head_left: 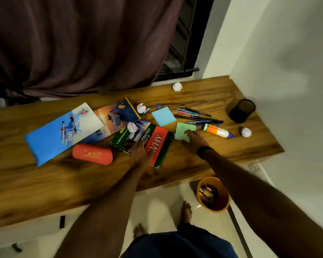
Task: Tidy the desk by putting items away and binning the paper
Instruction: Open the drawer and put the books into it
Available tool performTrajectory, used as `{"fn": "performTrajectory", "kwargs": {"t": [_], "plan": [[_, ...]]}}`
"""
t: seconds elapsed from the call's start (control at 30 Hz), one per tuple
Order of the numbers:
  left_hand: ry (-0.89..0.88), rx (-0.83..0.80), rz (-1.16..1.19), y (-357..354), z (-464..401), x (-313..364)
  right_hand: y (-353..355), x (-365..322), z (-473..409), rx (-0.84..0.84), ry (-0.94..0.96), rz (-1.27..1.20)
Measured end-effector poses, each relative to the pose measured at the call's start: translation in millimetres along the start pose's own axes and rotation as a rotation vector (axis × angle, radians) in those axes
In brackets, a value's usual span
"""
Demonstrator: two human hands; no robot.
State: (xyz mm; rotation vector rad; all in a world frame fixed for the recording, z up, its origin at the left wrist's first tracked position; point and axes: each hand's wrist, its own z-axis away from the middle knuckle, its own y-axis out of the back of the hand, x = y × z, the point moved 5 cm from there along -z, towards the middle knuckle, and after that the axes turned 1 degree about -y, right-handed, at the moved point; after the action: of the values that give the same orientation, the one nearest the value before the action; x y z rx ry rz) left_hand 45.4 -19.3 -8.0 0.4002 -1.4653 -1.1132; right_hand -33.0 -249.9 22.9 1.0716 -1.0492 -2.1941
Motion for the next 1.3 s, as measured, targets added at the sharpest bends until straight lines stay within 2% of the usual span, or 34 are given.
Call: {"fn": "performTrajectory", "kwargs": {"t": [0.1,0.2,0.3,0.5,0.63,0.7,0.73,0.8,0.87,0.97,1.07,1.17,1.3], "plan": [[0.249,0.244,0.126,0,15,-7,-5,-21,-20,-0.01,0.165,-0.007],[0.502,0.347,0.209,4,32,-9,-20,-55,-43,-0.095,0.27,-0.003],[0.729,0.403,0.308,9,34,-8,-37,-81,-69,-0.167,0.279,0.135],[0.904,0.482,0.646,7,24,-7,-55,-92,-92,-0.203,0.207,0.361],[0.932,0.472,1.141,8,10,-8,-57,-87,-104,-0.173,0.146,0.252],[0.944,0.384,1.358,8,-2,-22,-56,-82,-109,-0.186,0.103,0.074],[0.975,0.33,1.382,7,-4,-31,-56,-80,-114,-0.211,0.087,-0.033],[1.02,0.27,1.377,3,-11,-51,-53,-79,-119,-0.277,0.028,-0.178],[0.985,0.248,1.305,12,-16,-51,-46,-84,-116,-0.338,-0.023,-0.259],[0.935,0.224,1.083,20,-23,-54,-32,-95,-109,-0.27,0.021,-0.085],[0.883,0.187,0.682,19,-25,-61,-31,-92,-93,-0.109,0.028,0.036],[0.733,0.229,0.366,15,-16,-50,-39,-78,-64,-0.013,0.052,0.045],[0.47,0.266,0.189,-7,-3,-35,-62,-49,-30,0.035,0.159,0.155]]}}
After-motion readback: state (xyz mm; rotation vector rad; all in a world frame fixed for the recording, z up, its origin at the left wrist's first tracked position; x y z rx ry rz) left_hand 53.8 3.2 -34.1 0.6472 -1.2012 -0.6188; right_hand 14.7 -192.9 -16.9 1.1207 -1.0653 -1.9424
